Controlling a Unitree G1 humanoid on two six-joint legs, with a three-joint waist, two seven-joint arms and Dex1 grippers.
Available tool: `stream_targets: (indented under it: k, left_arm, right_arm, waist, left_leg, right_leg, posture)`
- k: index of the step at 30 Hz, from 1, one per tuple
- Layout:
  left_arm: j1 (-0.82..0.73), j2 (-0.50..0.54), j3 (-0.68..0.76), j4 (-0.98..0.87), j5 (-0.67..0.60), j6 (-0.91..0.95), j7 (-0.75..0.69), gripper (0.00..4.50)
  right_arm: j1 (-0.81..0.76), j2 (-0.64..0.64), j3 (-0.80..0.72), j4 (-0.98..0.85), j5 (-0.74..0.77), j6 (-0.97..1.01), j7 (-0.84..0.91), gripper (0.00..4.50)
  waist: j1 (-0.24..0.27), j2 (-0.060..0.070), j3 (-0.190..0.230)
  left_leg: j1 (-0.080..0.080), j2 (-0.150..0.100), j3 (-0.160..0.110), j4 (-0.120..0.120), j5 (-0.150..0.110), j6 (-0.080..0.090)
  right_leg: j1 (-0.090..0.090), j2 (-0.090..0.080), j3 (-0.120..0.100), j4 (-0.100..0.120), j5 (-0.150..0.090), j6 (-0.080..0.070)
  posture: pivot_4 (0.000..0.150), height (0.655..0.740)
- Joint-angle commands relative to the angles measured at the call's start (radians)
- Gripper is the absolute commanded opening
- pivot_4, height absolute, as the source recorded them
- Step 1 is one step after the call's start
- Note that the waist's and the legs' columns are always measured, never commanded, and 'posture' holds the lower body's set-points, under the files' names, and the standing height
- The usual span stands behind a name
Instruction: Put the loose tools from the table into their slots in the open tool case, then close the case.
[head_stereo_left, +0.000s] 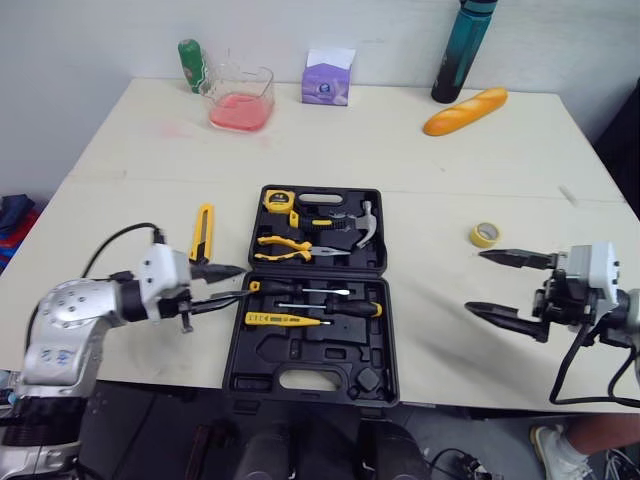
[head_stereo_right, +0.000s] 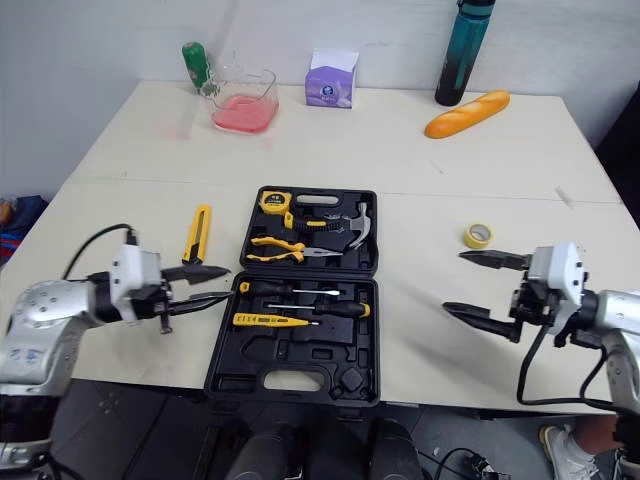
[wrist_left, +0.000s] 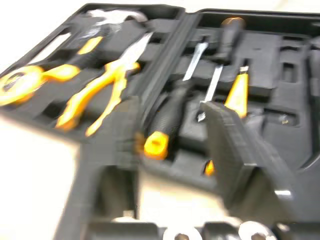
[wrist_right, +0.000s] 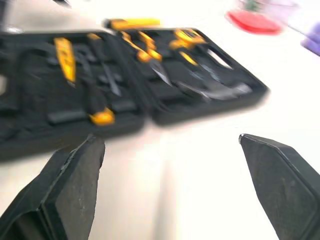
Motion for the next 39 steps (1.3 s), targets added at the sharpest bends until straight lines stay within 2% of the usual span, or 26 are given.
stream_targets:
  k: [1,2,5,10,14,18,22,33,39]
  left_arm:
    - [0.055,0.047,0.198,0.083,-0.005,-0.002,0.092,4.02]
    - [0.068,0.058,0.244,0.117,0.002,-0.004,0.116,4.48]
    - [0.095,0.086,0.347,0.213,0.047,-0.056,0.209,4.48]
    - [0.164,0.070,0.496,0.302,0.052,-0.049,0.344,4.48]
    - [0.204,0.065,0.548,0.363,0.082,-0.053,0.451,4.48]
    - [0.250,0.040,0.594,0.375,0.054,0.007,0.512,4.48]
    - [0.262,0.025,0.591,0.329,0.021,0.091,0.529,4.48]
    - [0.281,0.021,0.510,0.209,0.060,0.111,0.536,4.48]
    - [0.250,0.018,0.451,0.026,0.017,0.284,0.588,4.48]
  right_arm:
    - [-0.055,-0.040,-0.089,0.183,-0.065,-0.105,-0.066,4.50]
    - [-0.070,-0.049,-0.101,0.237,-0.079,-0.125,-0.079,4.50]
    - [-0.112,-0.086,-0.106,0.419,-0.156,-0.211,-0.146,4.50]
    - [-0.194,-0.114,-0.132,0.663,-0.209,-0.331,-0.248,4.50]
    - [-0.225,-0.134,-0.131,0.797,-0.233,-0.402,-0.299,4.50]
    - [-0.238,-0.145,-0.122,0.928,-0.255,-0.470,-0.340,4.50]
    - [-0.270,-0.144,-0.115,1.002,-0.258,-0.507,-0.345,4.50]
    - [-0.334,-0.124,-0.130,1.109,-0.220,-0.554,-0.228,4.50]
    - [-0.371,-0.041,-0.155,1.043,-0.105,-0.503,0.003,4.50]
  waist:
    - [-0.003,0.000,0.000]
    - [-0.008,0.000,0.000]
    - [-0.018,0.000,0.000]
    - [-0.028,0.000,0.000]
    - [-0.036,0.001,0.001]
    - [-0.041,0.000,0.000]
    - [-0.050,0.001,0.001]
    - [-0.051,0.001,0.001]
    - [-0.051,0.000,0.000]
  left_leg:
    - [0.000,0.000,0.000,0.000,0.000,0.000]
    - [0.000,0.000,0.001,0.000,0.000,0.000]
    - [0.000,0.000,0.001,-0.001,0.000,0.000]
    - [0.000,0.000,0.002,-0.001,-0.001,0.000]
    - [0.000,0.000,0.003,-0.002,-0.001,0.000]
    - [0.000,0.001,0.003,-0.002,-0.001,-0.001]
    - [0.000,0.000,0.004,-0.002,-0.002,-0.001]
    - [0.002,0.001,0.010,-0.003,-0.004,-0.001]
    - [0.002,0.002,0.012,-0.002,-0.004,0.000]
  right_leg:
    - [0.000,0.000,0.000,0.000,0.000,0.000]
    - [0.000,0.000,0.000,0.000,0.000,0.000]
    - [-0.002,0.000,0.000,0.000,0.000,0.000]
    - [-0.001,-0.002,0.001,0.000,0.000,0.000]
    - [-0.003,-0.002,0.002,0.000,0.000,0.000]
    - [-0.003,-0.002,0.002,0.000,0.000,0.000]
    - [-0.004,-0.004,0.003,0.001,0.000,0.000]
    - [-0.006,-0.004,0.006,0.002,0.000,0.000]
    - [-0.007,-0.003,0.014,0.003,0.000,0.000]
  posture:
    - [0.150,0.7400]
    - [0.150,0.7400]
    - [0.150,0.7400]
    - [0.150,0.7400]
    - [0.150,0.7400]
    - [0.150,0.7400]
    - [0.150,0.7400]
    - [0.150,0.7400]
    - [0.150,0.7400]
